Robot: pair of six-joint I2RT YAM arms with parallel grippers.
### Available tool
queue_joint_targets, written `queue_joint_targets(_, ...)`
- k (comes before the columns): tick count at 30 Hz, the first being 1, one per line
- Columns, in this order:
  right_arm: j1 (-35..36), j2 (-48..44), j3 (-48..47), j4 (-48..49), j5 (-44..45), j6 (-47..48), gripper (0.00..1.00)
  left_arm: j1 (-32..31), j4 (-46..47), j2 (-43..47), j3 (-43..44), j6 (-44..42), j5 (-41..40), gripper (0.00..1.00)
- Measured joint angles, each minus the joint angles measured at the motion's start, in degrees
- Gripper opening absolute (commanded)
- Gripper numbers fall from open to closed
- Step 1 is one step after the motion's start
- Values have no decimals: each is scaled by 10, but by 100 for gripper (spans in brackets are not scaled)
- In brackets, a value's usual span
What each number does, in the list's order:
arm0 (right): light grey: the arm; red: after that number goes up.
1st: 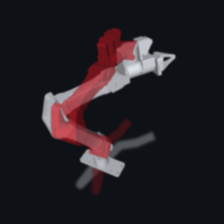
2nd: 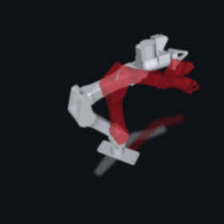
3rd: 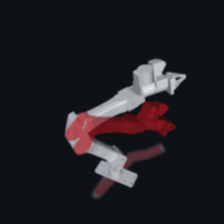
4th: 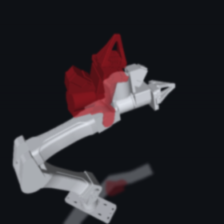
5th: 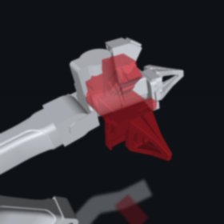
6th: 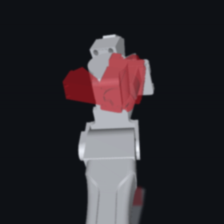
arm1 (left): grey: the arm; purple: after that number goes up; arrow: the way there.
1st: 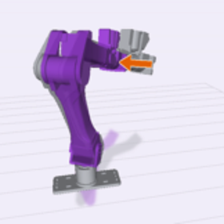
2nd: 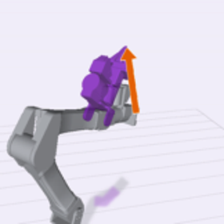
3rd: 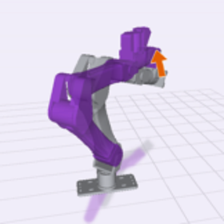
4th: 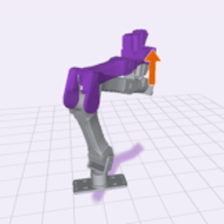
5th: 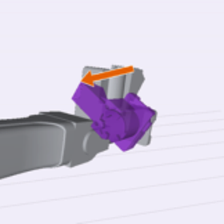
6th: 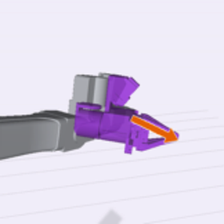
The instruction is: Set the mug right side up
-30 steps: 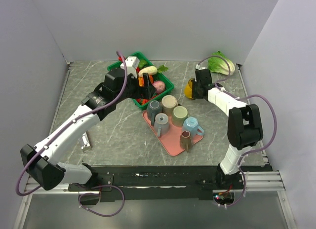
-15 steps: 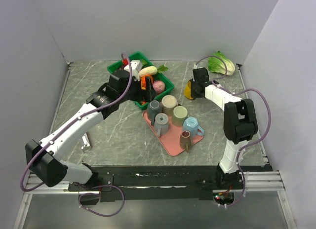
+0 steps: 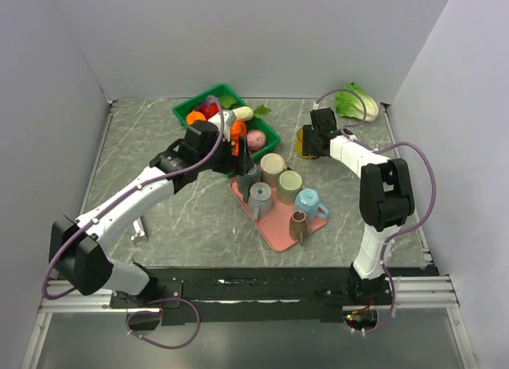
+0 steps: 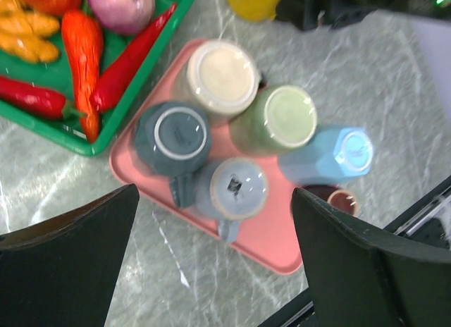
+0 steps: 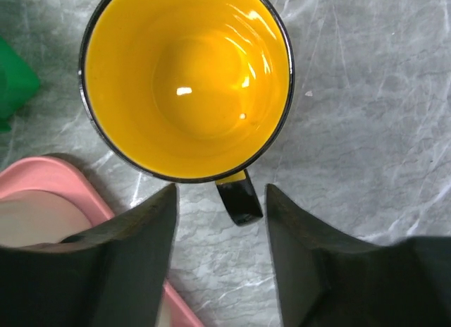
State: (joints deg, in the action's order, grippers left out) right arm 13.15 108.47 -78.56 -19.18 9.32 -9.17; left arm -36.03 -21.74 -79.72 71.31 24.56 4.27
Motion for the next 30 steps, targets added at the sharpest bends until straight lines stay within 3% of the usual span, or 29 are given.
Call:
queue_joint_targets(4, 0, -10, 0, -4, -4, -9, 75, 0, 0, -3, -29, -4, 11, 96)
queue_joint_targets(8, 2, -52, 15, -14, -10, -26, 99, -1, 13, -3, -61, -12, 27, 96)
queue_joint_targets(19, 4, -263, 65, -33, -61, -78, 100, -97, 28, -42, -102, -39, -22, 100)
queue_joint_targets(24, 5, -302, 87, -45, -82, -93, 100, -117, 35, -78, -104, -39, -52, 86)
queue_joint_targets(30, 5, -325, 108, -61, -87, -103, 100, -139, 35, -110, -104, -20, -97, 76)
